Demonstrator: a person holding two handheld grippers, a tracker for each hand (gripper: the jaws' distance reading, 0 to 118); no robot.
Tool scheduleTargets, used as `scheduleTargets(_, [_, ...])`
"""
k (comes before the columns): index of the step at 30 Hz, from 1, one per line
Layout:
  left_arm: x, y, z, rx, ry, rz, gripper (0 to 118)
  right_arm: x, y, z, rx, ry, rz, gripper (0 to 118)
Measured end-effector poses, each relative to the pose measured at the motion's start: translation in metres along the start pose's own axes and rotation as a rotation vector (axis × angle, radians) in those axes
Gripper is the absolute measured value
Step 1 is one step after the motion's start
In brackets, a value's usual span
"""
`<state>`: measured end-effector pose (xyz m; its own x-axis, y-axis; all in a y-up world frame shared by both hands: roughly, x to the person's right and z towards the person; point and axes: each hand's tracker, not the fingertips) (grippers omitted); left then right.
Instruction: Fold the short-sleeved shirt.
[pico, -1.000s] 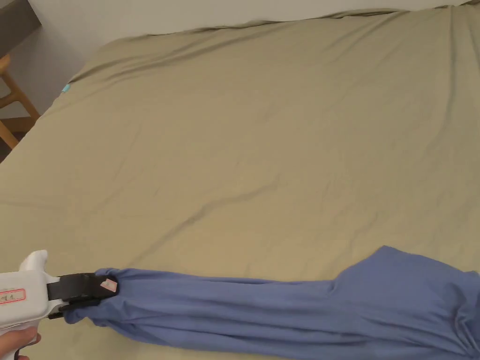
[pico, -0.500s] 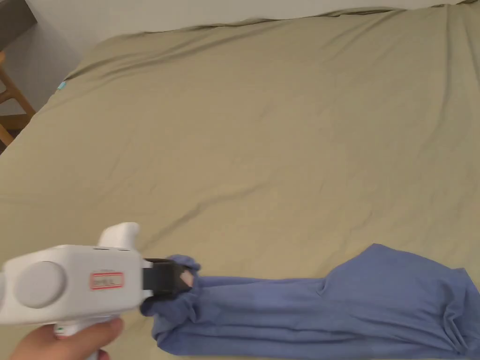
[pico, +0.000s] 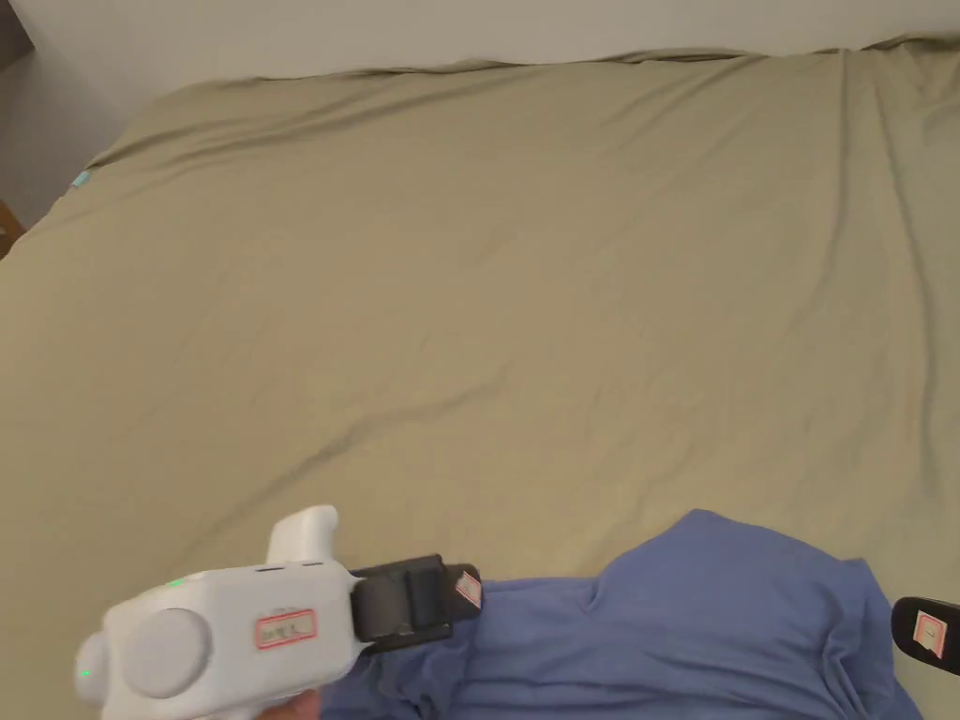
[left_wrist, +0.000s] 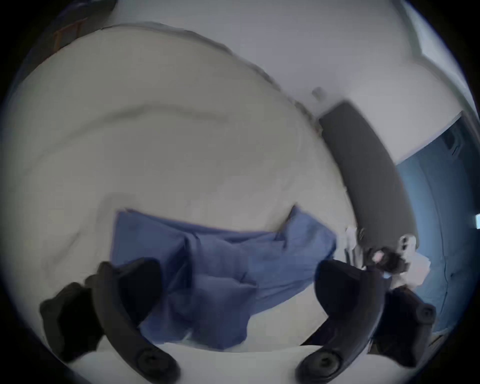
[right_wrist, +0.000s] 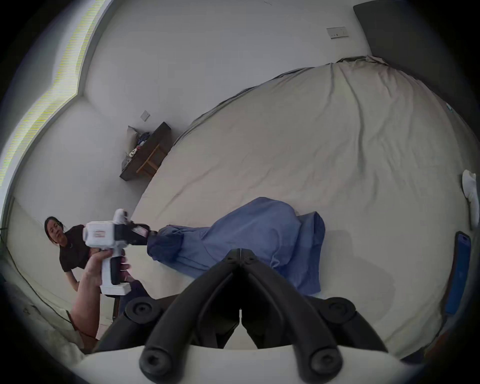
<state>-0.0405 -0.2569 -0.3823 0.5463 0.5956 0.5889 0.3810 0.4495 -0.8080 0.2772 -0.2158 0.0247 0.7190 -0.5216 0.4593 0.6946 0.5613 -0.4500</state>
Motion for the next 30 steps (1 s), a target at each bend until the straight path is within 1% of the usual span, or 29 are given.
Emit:
scheduleTargets(1, [0.000,0.004,0.014,0.019,0.034,0.000,118,0.000,0.000,-0.001,0.001,0.005,-0.010,2])
scheduleTargets(3, [-0.006,0.010,0.039,0.115,0.123,0.005,118,-0.001,0.001,-0.002,0.006,0.022,-0.025,2])
scheduleTargets(4, [-0.005,0.008,0.048,0.133,0.176,-0.015,110,-0.002,0.002,-0.003,0.007,0.031,-0.026,2])
scheduleTargets(5, [-0.005,0.010,0.046,0.111,0.272,-0.062,82,-0.004,0.004,-0.004,0.008,0.037,-0.020,2])
scheduleTargets(6, [-0.006,0.011,0.039,0.077,0.325,-0.113,11,-0.007,0.005,-0.005,0.007,0.039,-0.013,2])
scheduleTargets(7, [-0.005,0.009,0.028,0.032,0.379,-0.166,0,-0.010,0.007,-0.007,0.006,0.038,-0.001,2])
scheduleTargets(8, [-0.002,0.000,0.014,-0.016,0.421,-0.180,0,-0.013,0.009,-0.007,0.007,0.036,0.011,2])
scheduleTargets(10, [0.001,-0.008,-0.009,-0.063,0.353,-0.213,0,-0.018,0.010,-0.007,0.012,0.037,0.031,2])
scheduleTargets(12, [0.012,-0.026,-0.031,-0.095,0.274,-0.205,0,-0.023,0.011,-0.006,0.014,0.039,0.042,2])
scheduleTargets(14, [0.026,-0.036,-0.058,-0.106,0.229,-0.233,0,-0.026,0.011,-0.005,0.010,0.042,0.050,2])
scheduleTargets(17, [0.053,-0.054,-0.097,-0.180,0.181,-0.275,0,-0.029,0.011,-0.005,0.004,0.045,0.059,2])
scheduleTargets(18, [0.060,-0.057,-0.108,-0.179,0.192,-0.266,0,-0.029,0.011,-0.005,0.004,0.044,0.060,2])
scheduleTargets(21, [0.088,-0.068,-0.129,-0.198,0.183,-0.297,0,-0.031,0.010,-0.005,0.003,0.050,0.053,2])
scheduleTargets(22, [0.096,-0.069,-0.131,-0.189,0.199,-0.329,0,-0.032,0.010,-0.005,0.002,0.054,0.052,2])
scheduleTargets(24, [0.100,-0.069,-0.130,-0.185,0.186,-0.323,0,-0.034,0.009,-0.006,0.000,0.059,0.056,2])
scheduleTargets(26, [0.099,-0.064,-0.118,-0.189,0.067,-0.253,0,-0.035,0.009,-0.006,-0.001,0.065,0.059,2])
scheduleTargets(27, [0.097,-0.059,-0.105,-0.192,-0.023,-0.215,0,-0.035,0.009,-0.006,-0.002,0.068,0.059,2])
scheduleTargets(28, [0.091,-0.052,-0.087,-0.173,-0.136,-0.164,0,-0.035,0.009,-0.006,0.001,0.073,0.060,2])
scheduleTargets(30, [0.074,-0.039,-0.051,-0.108,-0.258,-0.074,0,-0.035,0.010,-0.004,0.005,0.085,0.062,2])
